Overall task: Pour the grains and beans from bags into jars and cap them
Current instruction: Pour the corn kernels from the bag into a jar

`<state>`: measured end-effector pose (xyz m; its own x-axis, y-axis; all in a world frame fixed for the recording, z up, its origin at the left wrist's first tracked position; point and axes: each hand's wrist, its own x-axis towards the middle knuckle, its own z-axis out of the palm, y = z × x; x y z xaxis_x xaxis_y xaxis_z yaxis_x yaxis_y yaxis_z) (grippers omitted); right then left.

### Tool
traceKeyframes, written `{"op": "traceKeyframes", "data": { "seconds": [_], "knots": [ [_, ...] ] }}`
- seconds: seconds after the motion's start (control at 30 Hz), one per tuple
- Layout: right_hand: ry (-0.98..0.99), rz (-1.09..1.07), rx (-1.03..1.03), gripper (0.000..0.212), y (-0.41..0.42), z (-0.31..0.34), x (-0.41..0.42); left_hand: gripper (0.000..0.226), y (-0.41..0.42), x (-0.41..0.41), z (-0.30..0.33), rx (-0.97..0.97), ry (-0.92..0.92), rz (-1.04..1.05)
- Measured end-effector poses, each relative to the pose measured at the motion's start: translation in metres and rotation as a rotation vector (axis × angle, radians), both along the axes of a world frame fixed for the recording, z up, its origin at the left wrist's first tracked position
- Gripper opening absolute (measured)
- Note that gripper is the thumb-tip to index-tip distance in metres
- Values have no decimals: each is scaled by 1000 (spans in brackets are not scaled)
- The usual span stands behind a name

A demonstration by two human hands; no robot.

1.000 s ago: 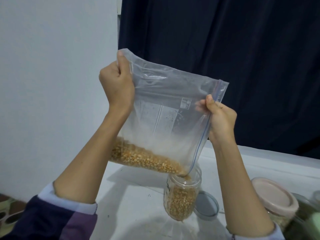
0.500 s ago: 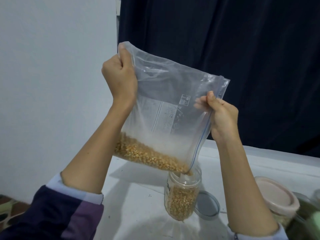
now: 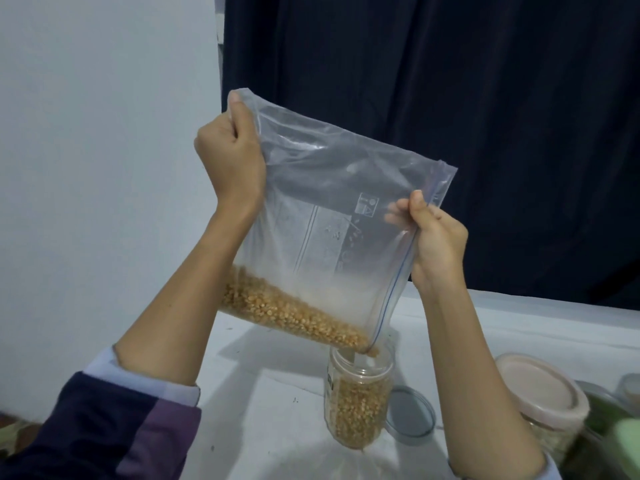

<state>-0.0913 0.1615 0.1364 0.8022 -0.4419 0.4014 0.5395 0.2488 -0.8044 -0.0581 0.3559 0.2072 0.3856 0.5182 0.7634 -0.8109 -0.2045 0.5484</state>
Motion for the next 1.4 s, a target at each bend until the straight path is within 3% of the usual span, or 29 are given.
{"op": "traceKeyframes", "data": {
  "seconds": [0.67, 1.4],
  "knots": [
    [-11, -35, 78, 23, 6, -6, 0, 55, -5, 4, 14, 213, -195, 91],
    [11, 2, 42, 21, 6, -3, -5, 53, 0, 3, 10, 208, -264, 108]
  ]
}}
